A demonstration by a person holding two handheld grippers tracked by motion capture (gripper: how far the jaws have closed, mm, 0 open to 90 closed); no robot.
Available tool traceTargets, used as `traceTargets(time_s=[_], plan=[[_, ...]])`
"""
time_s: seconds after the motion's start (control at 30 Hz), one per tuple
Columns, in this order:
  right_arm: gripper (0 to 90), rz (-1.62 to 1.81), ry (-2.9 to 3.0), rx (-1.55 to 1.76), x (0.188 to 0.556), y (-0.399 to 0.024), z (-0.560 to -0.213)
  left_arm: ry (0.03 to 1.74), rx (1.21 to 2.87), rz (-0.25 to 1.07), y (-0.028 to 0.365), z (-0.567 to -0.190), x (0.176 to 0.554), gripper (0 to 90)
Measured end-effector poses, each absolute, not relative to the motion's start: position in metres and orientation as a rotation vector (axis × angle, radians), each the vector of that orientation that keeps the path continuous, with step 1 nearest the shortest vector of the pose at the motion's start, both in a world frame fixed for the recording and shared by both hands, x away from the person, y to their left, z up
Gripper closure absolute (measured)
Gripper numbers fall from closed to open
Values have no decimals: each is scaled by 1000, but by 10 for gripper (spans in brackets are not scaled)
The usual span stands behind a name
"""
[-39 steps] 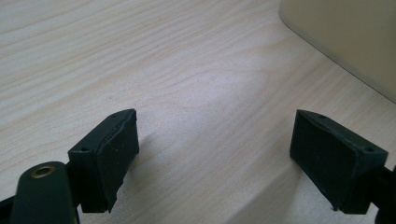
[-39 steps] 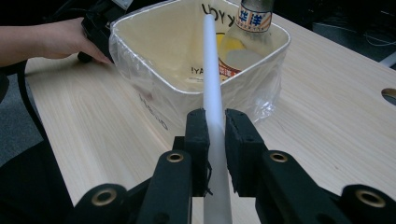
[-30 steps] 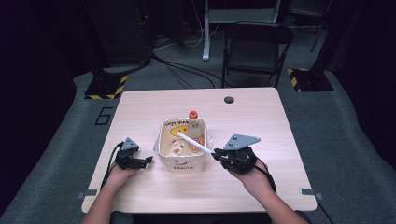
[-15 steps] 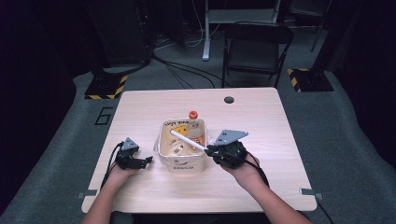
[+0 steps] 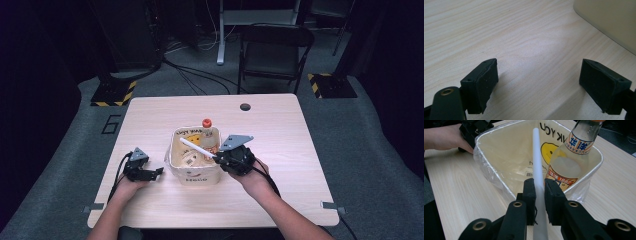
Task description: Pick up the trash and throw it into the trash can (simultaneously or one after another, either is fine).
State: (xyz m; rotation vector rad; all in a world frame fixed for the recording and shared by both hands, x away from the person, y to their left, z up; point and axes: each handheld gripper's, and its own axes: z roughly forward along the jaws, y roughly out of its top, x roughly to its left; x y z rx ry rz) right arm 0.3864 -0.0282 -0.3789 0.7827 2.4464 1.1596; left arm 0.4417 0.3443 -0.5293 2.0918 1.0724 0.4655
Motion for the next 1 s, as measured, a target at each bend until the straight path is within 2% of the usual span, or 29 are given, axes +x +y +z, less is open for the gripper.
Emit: traceTargets(time_s=[1.0], plan=[[777,1085,2490,798,406,-4,-386,1072,2092,465,344,-529,442,154]])
